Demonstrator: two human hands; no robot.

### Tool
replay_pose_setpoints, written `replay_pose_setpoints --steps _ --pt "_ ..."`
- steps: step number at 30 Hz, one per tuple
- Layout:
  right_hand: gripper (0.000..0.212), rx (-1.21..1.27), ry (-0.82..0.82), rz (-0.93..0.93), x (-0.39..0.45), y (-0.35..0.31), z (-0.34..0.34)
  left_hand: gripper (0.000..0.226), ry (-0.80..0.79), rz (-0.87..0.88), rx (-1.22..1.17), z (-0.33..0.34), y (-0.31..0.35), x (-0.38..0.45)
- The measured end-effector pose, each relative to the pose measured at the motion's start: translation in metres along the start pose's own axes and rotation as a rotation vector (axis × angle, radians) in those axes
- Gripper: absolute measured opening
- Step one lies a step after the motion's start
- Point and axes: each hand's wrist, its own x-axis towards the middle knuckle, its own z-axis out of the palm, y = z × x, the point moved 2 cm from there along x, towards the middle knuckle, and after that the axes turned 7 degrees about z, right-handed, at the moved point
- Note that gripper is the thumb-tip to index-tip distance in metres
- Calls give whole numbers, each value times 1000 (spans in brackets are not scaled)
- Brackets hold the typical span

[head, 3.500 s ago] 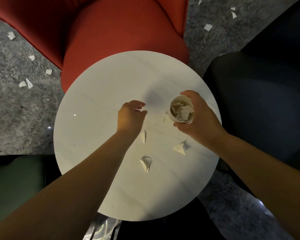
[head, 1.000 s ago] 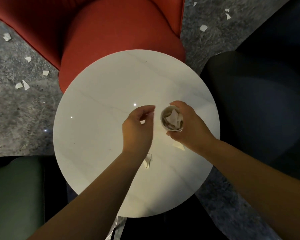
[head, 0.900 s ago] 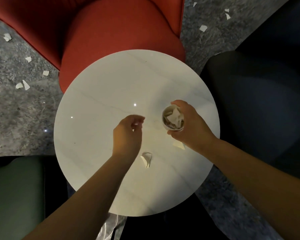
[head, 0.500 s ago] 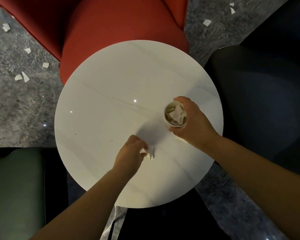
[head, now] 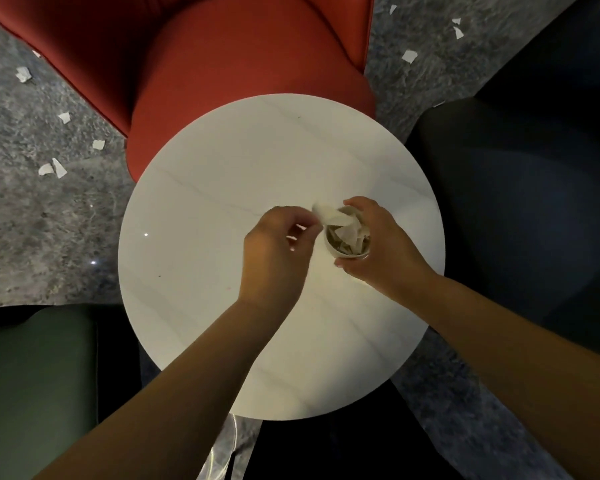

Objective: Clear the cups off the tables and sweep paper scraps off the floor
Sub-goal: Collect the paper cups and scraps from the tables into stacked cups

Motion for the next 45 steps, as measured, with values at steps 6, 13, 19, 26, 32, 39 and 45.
replay_pose_setpoints --steps 6,13,19,26,32,39,45 --pt "76 5 8 3 1 3 -12 15 -91 82 98 18 9 5" --pt "85 13 41 92 0 31 -36 15 -312 -138 195 41 -28 -5" --pt "87 0 70 82 -2 53 -53 37 -581 -106 225 90 -43 -30" --pt "89 -47 49 81 -3 72 -58 27 -570 118 394 121 -45 -31" --pt "90 -42 33 72 -2 78 -57 13 -575 98 470 122 -57 -26" --pt "89 -23 11 55 3 76 -58 11 -542 -5 450 122 -62 -30" --pt "89 -3 14 55 4 75 -54 36 -638 48 327 117 -55 -43"
